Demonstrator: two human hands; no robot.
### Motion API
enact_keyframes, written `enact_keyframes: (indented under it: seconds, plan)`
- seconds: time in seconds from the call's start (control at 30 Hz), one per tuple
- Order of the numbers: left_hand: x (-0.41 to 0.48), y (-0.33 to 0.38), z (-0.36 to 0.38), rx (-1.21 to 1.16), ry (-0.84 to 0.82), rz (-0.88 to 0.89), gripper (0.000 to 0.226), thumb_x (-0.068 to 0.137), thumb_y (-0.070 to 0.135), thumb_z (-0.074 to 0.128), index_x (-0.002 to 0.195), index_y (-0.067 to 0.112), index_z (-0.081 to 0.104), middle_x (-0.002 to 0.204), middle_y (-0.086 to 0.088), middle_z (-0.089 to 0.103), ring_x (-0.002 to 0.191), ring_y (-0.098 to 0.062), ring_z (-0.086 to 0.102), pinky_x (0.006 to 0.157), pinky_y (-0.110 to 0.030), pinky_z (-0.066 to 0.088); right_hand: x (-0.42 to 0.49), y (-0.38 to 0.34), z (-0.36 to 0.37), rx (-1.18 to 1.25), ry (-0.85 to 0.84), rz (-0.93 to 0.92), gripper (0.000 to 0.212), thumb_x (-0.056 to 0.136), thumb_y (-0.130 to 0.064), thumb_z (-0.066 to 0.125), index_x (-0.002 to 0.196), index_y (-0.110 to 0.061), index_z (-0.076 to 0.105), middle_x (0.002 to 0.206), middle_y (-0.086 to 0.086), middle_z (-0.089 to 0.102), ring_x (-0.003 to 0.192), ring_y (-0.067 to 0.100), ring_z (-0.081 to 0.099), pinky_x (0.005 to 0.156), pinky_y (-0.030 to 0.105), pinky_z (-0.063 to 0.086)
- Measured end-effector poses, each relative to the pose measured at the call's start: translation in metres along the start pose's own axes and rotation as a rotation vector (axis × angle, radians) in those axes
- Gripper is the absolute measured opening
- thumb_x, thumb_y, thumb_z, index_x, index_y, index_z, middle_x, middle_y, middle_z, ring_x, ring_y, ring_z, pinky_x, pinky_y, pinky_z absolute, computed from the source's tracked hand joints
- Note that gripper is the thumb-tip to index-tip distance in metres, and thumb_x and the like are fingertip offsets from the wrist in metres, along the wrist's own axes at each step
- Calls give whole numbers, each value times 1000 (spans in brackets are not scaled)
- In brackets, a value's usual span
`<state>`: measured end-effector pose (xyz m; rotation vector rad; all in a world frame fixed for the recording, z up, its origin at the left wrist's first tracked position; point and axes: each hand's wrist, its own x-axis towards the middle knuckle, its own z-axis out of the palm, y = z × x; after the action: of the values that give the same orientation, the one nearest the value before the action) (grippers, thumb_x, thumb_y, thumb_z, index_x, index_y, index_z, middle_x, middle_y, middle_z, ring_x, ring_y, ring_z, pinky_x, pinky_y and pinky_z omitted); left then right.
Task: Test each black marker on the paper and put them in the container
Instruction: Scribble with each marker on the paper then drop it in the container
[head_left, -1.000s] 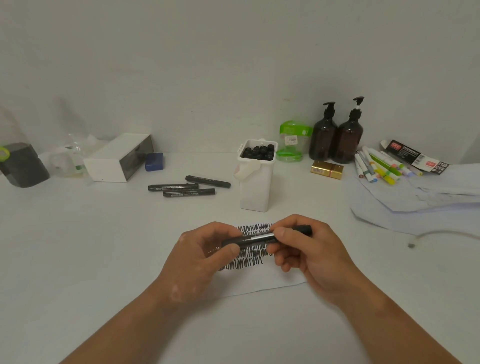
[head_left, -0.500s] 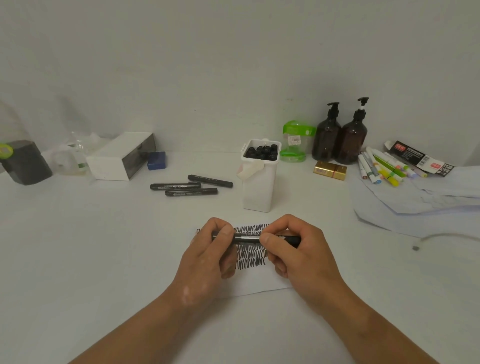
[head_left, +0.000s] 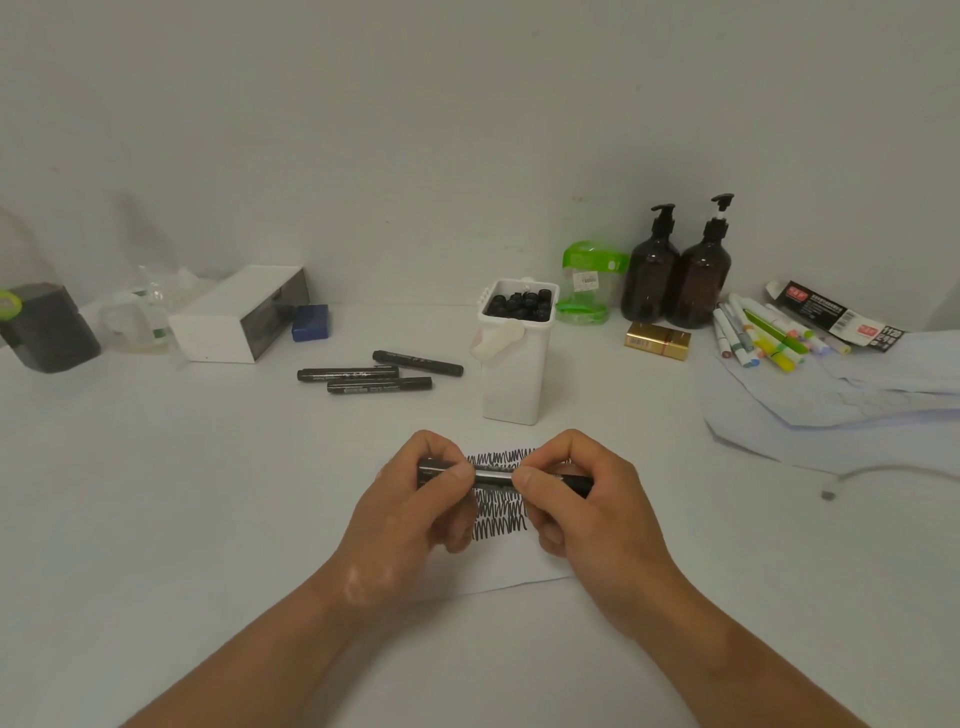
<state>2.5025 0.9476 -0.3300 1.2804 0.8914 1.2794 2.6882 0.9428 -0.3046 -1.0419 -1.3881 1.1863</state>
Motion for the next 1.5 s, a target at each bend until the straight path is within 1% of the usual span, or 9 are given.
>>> enact_keyframes:
  seconds: [0.13,0.37,0.63,0.73,0.87,1.07,1.23,1.33,1.5]
  plan:
    - [0,1,-11,87,16,58,23,78,30,69,93,18,56,64,-6,59,63,-25,50,67,-43,37,1,-3,-3,-17,-60,-9,6,80,-27,63,80,-25,68,62,-5,57,55,16,46,51,23,40]
    - [-1,2,-2,-153,72,36,28,71,27,78,98,22,76,65,-3,66,69,-20,67,67,-29,55,1,-4,-6,-8,-65,-28,13,76,-32,72,89,-30,77,84,1,78,79,11,69,77,28,55]
    - [-4,7,-3,23,12,68,47,80,55,75,114,22,73,102,-7,76,97,-29,71,83,-36,55,-5,4,4,-260,-209,-105,11,80,-35,75,89,-30,77,89,-9,79,84,8,74,83,21,55]
    - [-6,10,-3,110,19,77,38,84,52,67,113,28,73,94,-6,76,89,-22,71,79,-29,54,-5,2,1,-326,-126,-137,6,78,-40,73,81,-37,77,81,-14,77,77,1,70,74,13,51]
    - [-7,15,-5,237,8,103,36,85,52,61,113,31,72,76,-2,68,69,-13,60,60,-20,48,-1,-2,-7,-200,-1,-149,10,76,-40,73,81,-31,73,70,-3,71,66,10,65,65,25,53]
    - [-11,10,2,520,-90,195,19,91,34,70,108,40,74,88,16,73,69,0,63,66,-15,48,-2,-1,-5,-88,-193,-100,26,75,-43,71,100,-33,74,70,-4,69,59,12,59,56,26,49]
    - [-4,8,-8,468,26,108,11,85,39,74,96,39,77,72,15,72,60,2,58,59,-12,45,11,-1,-22,28,112,-90,4,86,-22,74,82,-21,75,57,1,57,51,15,48,47,24,41]
    - [2,4,-16,468,231,77,7,89,33,73,82,35,76,66,15,70,54,5,55,55,-9,42,20,-5,-46,227,364,-36,22,96,-9,64,76,-17,70,56,3,50,50,15,45,45,27,36]
    - [12,2,-30,347,532,79,14,89,25,71,76,29,73,62,15,65,53,4,52,56,-13,42,36,-34,-80,238,642,-85,14,94,-18,63,84,-24,69,60,-3,56,56,13,51,50,29,41]
